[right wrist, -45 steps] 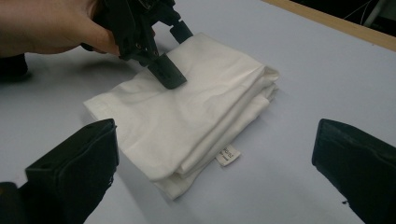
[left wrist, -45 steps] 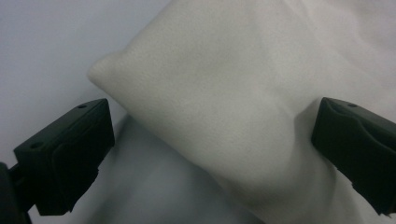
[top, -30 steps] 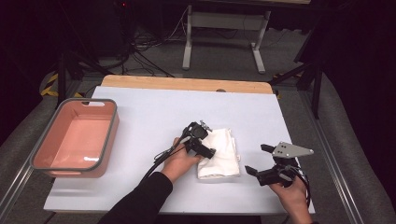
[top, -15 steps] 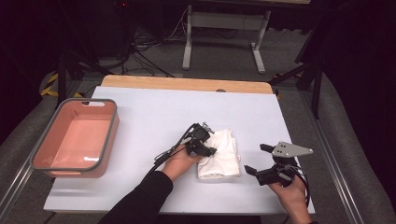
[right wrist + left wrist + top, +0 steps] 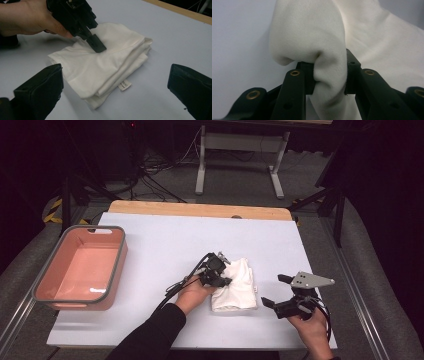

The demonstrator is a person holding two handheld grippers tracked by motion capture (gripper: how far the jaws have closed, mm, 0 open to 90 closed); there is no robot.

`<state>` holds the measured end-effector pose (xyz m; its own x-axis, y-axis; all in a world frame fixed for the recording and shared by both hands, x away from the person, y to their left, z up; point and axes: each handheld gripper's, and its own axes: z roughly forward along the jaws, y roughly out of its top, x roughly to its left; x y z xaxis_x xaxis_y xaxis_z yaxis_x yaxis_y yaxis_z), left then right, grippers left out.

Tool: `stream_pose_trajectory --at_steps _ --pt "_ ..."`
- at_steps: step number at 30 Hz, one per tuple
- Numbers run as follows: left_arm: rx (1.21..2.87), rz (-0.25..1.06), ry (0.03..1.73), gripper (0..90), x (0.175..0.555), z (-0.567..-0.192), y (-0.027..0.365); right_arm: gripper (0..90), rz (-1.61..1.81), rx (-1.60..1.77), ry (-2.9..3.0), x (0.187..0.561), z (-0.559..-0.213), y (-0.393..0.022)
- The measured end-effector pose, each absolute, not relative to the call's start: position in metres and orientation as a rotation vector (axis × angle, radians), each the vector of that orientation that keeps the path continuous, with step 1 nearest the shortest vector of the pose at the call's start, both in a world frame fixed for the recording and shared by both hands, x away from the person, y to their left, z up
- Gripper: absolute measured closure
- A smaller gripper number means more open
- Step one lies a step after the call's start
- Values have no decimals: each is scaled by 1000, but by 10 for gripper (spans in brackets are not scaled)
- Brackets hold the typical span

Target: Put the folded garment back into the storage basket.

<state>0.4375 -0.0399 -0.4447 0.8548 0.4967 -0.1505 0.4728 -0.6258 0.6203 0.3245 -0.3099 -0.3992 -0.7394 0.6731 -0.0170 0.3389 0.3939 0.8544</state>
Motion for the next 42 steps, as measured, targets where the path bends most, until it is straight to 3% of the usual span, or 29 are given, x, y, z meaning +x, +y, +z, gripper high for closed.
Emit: stream_pose_trajectory --at_steps 14,42 --pt "2295 97 620 709 434 -418 -31 0 1322 851 2259 325 -401 -311" --pt "2259 223 486 709 411 -335 29 0 1412 741 2246 335 -405 -301"
